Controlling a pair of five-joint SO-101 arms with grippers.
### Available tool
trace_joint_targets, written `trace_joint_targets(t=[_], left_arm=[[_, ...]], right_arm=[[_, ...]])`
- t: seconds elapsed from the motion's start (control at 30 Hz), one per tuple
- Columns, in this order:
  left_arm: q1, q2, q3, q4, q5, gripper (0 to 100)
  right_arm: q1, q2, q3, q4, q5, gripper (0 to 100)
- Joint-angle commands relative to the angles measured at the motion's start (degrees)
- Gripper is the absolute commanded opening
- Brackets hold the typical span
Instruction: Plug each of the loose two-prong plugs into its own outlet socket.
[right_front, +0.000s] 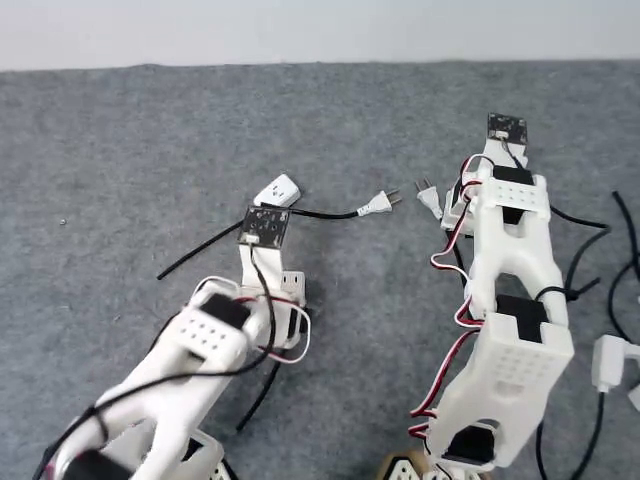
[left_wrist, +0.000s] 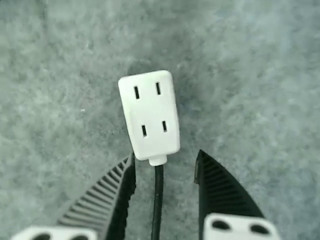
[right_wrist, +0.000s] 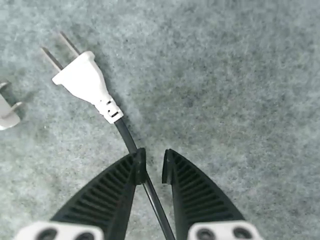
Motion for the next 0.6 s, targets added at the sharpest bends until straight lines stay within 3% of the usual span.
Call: trace_joint_targets(t=[0.0,0.17,0.3,0.57], left_arm=[[-0.09,-9.76,1.36,1.58,-4.04,18],[-6.24,-22.77,2.07,6.15,-10.64,18],[-12.04,-30.07,3.74,5.71,-11.69,18],[-18.81,-23.47,4.7,-4.04,-11.69,18]], right_arm=[[-0.48,-1.8,-0.26,-0.75,0.62,7.2],[0.13,-1.89,-0.26,-0.22,0.62,6.9],[1.45,-2.59,-0.35,3.3,0.26,6.8],[0.57,-7.78,4.92,4.26,0.53,6.7]])
